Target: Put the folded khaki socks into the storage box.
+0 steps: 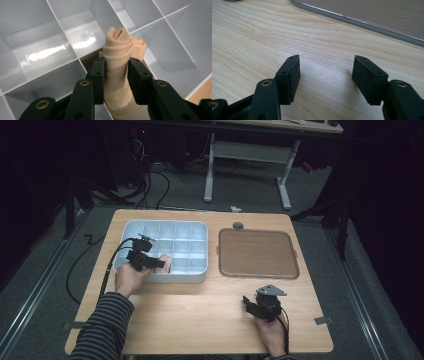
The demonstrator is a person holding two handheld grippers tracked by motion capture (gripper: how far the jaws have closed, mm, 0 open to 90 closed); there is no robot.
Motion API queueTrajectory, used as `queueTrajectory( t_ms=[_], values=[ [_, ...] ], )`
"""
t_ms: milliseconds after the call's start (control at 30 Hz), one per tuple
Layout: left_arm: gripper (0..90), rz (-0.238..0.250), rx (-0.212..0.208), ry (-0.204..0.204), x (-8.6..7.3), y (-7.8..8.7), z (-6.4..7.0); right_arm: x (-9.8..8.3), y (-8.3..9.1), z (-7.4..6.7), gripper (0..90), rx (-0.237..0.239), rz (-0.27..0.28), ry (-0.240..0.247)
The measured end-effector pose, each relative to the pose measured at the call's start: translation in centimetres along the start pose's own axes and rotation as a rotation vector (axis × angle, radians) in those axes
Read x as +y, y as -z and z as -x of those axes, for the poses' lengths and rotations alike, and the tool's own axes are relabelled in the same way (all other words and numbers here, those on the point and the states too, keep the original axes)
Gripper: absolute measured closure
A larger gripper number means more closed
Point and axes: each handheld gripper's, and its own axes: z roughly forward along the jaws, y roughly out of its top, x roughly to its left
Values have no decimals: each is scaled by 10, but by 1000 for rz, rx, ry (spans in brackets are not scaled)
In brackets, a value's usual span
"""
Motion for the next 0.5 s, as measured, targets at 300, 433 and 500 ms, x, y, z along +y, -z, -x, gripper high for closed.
queueTrajectory(
  t_ms=[300, 433, 500],
  values=[
    [718, 44, 46, -8, 9, 2, 5, 0, 0, 0, 396, 1, 0, 1],
    [777, 14, 65, -12, 8, -4, 4, 0, 0, 0, 396, 0, 0, 0],
    [800, 10, 71, -17, 8, -5, 5, 0, 0, 0, 396, 1, 0, 1]
  ],
)
